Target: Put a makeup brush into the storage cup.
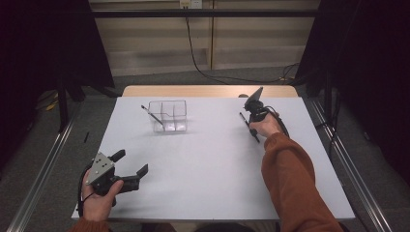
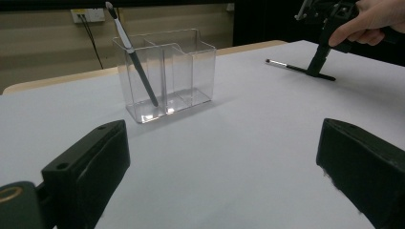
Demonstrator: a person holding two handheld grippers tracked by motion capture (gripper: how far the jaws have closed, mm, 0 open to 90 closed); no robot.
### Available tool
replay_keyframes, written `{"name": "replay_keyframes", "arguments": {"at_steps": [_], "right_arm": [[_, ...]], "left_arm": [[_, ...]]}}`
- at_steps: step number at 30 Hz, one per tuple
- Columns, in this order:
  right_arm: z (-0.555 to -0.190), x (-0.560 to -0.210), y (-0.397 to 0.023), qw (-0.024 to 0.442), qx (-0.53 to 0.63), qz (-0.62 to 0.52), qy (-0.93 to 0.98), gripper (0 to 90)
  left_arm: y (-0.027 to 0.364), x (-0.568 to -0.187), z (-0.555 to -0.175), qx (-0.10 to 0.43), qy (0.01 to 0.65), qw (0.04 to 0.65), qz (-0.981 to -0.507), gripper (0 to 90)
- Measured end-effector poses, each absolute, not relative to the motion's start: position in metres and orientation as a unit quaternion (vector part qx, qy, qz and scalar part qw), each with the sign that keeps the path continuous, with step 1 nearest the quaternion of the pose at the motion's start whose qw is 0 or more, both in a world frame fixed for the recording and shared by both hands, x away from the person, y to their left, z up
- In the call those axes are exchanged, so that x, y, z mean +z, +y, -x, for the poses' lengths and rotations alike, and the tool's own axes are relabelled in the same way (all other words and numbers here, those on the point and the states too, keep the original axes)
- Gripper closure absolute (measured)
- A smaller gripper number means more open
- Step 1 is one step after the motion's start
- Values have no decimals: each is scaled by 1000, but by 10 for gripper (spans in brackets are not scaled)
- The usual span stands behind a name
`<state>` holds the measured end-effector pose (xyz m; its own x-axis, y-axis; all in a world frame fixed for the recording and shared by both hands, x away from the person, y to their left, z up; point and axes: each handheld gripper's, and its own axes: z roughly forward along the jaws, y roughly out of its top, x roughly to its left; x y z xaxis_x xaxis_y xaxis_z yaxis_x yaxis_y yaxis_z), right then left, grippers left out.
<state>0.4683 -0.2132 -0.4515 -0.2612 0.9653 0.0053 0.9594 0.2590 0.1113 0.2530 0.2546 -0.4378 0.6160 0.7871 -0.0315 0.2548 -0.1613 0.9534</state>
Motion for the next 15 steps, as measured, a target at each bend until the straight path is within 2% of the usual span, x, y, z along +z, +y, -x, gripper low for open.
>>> {"name": "replay_keyframes", "arguments": {"at_steps": [10, 15], "right_arm": [[-462, -442, -224, 34, 85, -605, 791, 851], [-457, -437, -230, 50, 110, -599, 791, 851]], "left_arm": [[254, -438, -253, 246, 362, 538, -720, 41], [252, -438, -252, 247, 359, 535, -723, 41]]}}
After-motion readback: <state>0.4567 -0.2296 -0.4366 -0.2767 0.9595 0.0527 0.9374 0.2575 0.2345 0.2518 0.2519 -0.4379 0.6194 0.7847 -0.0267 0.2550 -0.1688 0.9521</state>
